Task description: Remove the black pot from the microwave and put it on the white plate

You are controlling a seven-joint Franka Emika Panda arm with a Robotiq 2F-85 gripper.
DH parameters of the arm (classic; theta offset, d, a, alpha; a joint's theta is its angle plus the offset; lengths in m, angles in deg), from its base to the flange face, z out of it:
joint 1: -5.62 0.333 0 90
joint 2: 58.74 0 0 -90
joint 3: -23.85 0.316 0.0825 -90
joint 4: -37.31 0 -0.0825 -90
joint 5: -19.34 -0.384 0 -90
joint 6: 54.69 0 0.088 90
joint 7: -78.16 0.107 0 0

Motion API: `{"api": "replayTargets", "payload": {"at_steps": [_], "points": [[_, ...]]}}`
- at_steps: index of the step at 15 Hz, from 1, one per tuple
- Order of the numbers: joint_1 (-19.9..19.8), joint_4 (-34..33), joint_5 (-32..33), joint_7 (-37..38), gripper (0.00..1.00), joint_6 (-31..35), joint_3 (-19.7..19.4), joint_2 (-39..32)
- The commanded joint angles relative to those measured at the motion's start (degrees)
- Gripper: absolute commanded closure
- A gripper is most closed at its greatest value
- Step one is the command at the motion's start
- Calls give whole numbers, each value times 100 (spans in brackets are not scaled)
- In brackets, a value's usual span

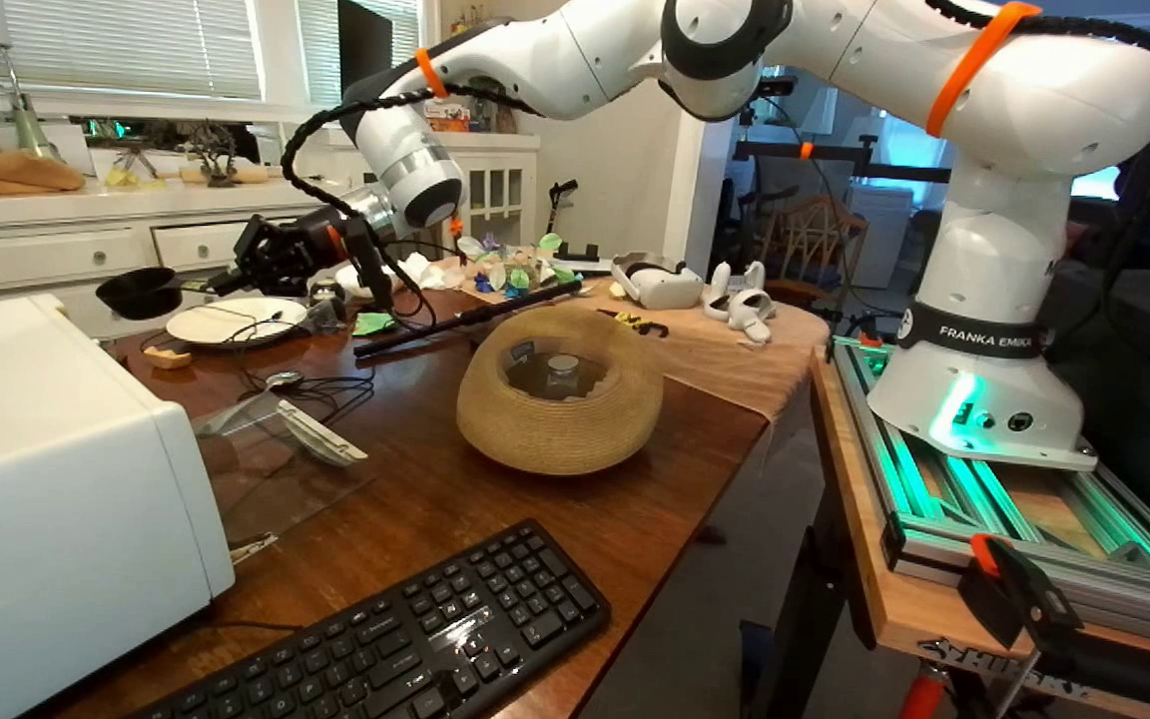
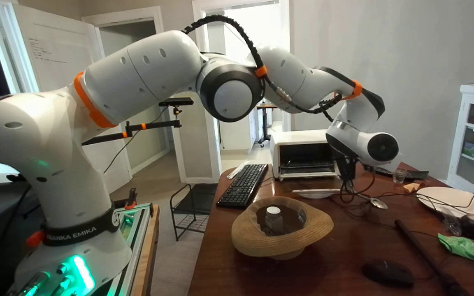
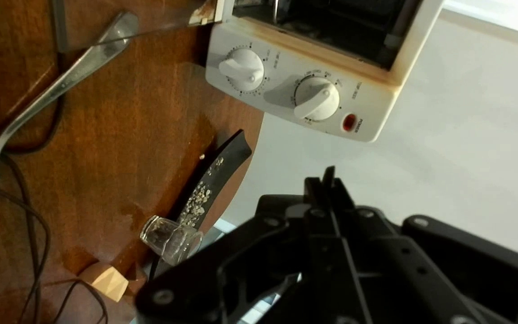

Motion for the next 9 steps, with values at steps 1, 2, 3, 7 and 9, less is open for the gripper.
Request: {"api": "replayTargets", "payload": {"at_steps": [1,2,3,7,9], "points": [[-177,358,-690,-456,99,-18,99,133],[-183,388,-849,-520,99,-40,73,145],[-191,410,-996,-571,99,-77,46,147],[-251,421,-1721,-866,99,-200,-5,99],[-288,425,-2179,-1130,99,-227,-34,93]]}}
